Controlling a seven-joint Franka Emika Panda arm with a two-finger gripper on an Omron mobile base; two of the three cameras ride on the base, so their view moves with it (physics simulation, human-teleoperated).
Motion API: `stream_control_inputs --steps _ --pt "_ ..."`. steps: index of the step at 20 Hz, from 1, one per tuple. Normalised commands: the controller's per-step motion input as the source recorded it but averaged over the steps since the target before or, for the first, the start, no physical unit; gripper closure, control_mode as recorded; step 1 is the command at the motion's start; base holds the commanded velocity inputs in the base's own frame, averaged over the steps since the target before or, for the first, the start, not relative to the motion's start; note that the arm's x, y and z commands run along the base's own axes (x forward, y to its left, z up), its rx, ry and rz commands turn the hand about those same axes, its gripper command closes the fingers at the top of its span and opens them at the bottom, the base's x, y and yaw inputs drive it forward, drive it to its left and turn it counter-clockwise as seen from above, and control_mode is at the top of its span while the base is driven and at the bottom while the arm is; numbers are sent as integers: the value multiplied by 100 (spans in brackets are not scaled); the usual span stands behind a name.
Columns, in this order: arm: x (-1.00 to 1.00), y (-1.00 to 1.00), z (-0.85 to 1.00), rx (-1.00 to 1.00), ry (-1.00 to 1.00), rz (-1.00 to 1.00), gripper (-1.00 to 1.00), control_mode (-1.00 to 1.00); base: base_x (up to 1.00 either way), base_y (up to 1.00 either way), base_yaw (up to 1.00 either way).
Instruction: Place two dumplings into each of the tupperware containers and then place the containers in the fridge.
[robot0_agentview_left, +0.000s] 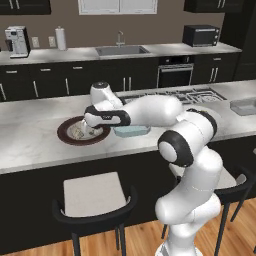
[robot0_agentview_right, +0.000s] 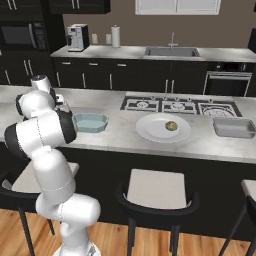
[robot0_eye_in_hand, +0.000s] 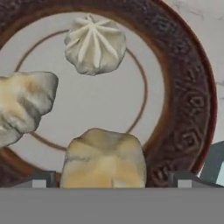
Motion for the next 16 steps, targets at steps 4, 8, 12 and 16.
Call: stream_control_inputs --steps 4,8,12,16 --pt "34 12 -29 -6 0 0 -100 -100 0 0 0" --pt "2 0 -25 -8 1 0 -100 -100 0 0 0" --pt "-15 -1 -29 -9 8 -3 -100 -100 0 0 0" --pt "-22 0 -39 -6 17 -8 100 -100 0 0 0"
